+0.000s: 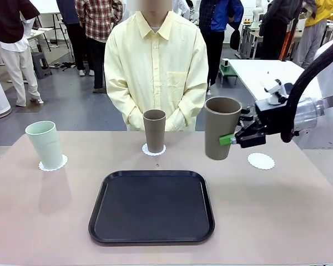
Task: Place coasters on the table and set cups on them.
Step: Take one Reusable plastic cup from the Flat Tray and place it on a coaster set by the human.
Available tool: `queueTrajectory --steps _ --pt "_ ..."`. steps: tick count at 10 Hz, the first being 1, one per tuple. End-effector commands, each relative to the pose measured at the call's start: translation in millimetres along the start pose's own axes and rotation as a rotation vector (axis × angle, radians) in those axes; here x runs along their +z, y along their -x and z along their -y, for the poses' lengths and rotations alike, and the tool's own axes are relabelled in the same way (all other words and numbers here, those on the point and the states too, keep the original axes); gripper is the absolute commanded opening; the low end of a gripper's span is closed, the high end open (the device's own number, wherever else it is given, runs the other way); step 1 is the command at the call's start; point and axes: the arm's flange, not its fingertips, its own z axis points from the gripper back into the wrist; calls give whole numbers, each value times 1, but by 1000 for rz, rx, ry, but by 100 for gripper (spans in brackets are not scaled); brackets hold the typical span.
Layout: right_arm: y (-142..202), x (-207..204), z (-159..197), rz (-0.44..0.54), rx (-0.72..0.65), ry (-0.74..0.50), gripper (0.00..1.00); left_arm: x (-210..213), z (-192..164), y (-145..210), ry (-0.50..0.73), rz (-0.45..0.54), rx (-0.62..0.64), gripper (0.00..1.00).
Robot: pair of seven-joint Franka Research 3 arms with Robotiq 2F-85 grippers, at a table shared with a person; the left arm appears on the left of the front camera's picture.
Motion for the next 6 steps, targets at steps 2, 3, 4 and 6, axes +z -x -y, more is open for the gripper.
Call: queueTrajectory --steps 2,3,4,6 --pt "12 85 51 75 -145 225 84 0 1 0 -11 1 14 100" --pt "17 113 58 84 -171 285 84 0 1 0 -11 1 14 100" --pt "20 136 59 87 -192 320 84 0 1 0 -11 1 14 100" --pt "24 159 57 73 -216 365 84 0 1 0 -11 1 14 100"
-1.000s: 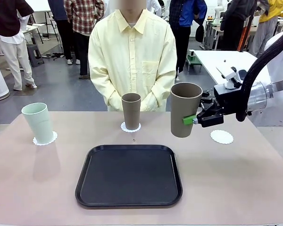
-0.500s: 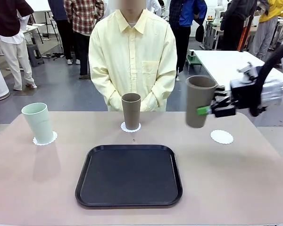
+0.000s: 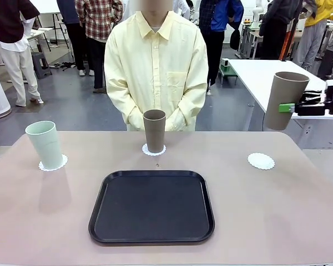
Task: Place coasters on the table and set cups on them.
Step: Take one Reusable plastic cup from the Flat Tray and place it on a coaster set by the human.
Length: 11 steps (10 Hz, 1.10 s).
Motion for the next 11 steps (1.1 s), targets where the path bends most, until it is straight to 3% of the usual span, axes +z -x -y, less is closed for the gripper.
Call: queueTrajectory --steps 1,2,8,11 --pt "-5 -3 -4 13 -25 19 84 0 1 0 -11 0 13 100" --pt "-4 -4 -7 -22 -20 26 84 0 1 0 -11 0 13 100" --pt "1 3 0 -5 -3 12 84 0 1 0 -11 0 13 100" --pt "39 -15 39 -11 -3 -25 84 0 1 0 -11 0 13 100"
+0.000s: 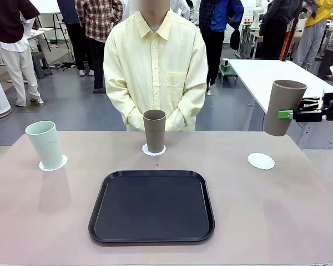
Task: Place coasters on the table and set cups on them.
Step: Take one Reusable plastic cup from the Flat Tray and place it on a coaster set by the human.
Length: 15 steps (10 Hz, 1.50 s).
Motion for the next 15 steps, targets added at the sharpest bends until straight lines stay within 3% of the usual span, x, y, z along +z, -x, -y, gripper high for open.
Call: queueTrajectory --steps 1,7,15 --pt "17 -6 31 19 24 -19 84 0 1 0 -11 0 14 100" --pt "79 -33 54 4 31 -113 84 0 1 0 -11 0 14 100" --pt "111 -48 73 -15 24 -157 84 0 1 0 -11 0 14 100"
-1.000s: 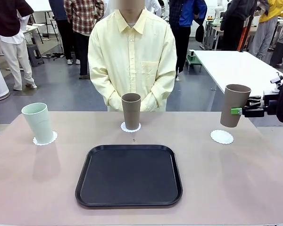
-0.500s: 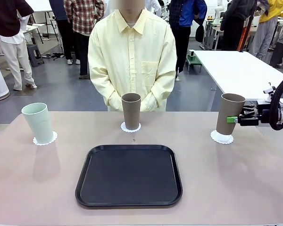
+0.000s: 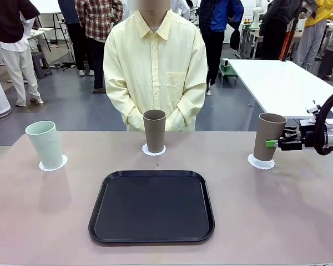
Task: Place coasters on the table and set cups on them.
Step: Take one Reusable plastic cup from the Flat Tray and place it on a coaster set by the human.
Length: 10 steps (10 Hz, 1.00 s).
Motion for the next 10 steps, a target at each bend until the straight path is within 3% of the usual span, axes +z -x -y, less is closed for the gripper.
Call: queueTrajectory --steps 1,9,10 --pt "4 -1 9 0 24 -36 84 0 1 0 -11 0 14 100" --pt "24 -3 13 -28 9 -69 84 0 1 0 -11 0 14 100" --pt "24 -2 13 -34 9 -76 100 0 1 0 -11 0 14 100"
